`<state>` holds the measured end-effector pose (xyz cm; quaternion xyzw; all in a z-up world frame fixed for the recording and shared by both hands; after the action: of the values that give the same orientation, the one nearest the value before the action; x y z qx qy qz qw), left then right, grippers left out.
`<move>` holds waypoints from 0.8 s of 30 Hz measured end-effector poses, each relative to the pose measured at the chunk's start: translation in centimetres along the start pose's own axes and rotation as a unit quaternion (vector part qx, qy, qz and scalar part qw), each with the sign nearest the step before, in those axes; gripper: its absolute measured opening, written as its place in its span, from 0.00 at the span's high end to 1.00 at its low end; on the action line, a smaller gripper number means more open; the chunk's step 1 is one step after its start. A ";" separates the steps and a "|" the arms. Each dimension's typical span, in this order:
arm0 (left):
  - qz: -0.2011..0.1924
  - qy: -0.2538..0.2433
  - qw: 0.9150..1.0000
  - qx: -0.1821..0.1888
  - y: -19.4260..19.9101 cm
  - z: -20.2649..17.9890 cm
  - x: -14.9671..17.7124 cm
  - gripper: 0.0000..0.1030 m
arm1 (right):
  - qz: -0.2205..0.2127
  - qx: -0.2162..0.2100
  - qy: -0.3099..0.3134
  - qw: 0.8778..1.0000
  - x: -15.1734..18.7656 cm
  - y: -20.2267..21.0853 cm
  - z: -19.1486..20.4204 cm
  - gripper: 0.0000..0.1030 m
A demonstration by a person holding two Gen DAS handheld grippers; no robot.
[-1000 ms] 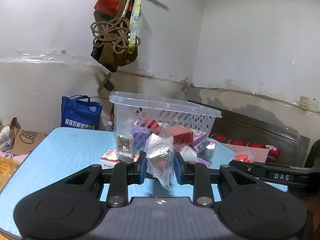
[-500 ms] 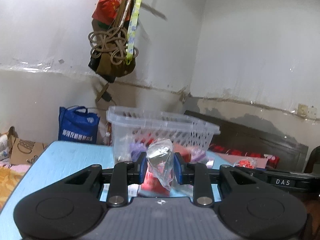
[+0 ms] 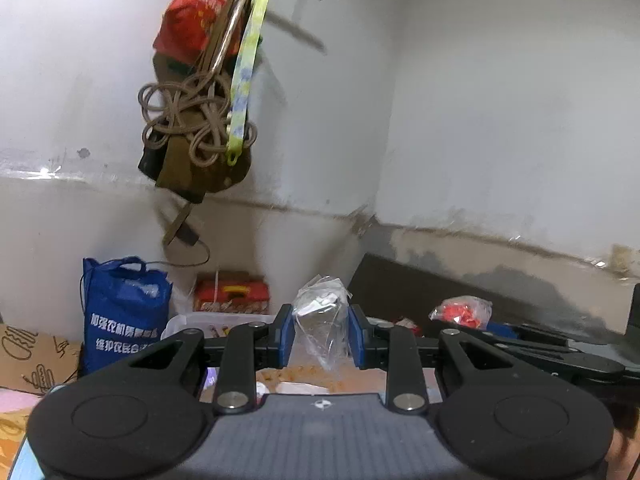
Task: Organize objects
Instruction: 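Carry both held bags over the white basket and open both tools, then grasp the purple box with the right tool while the left tool grasps the red box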
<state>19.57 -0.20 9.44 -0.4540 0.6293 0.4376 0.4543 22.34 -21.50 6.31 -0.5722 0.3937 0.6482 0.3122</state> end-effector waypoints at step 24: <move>0.040 -0.010 0.999 -0.017 6.2 -1.7 11.3 0.25 | 0.038 0.025 -0.019 0.999 11.8 8.3 1.8 0.36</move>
<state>11.30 -2.51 -0.27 -0.4315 0.6347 0.4706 0.4353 12.58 -24.59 -4.00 -0.5363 0.4250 0.6605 0.3090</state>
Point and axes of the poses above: each gripper's, at about its wrist camera, not at the fingertips, and y roughly against the way its jaws point, z to its left, x to its underside, the point moved 2 cm from there along -y, roughly the way its jaws point, and after that the axes turned 1 degree about z, right-handed, at the moved point
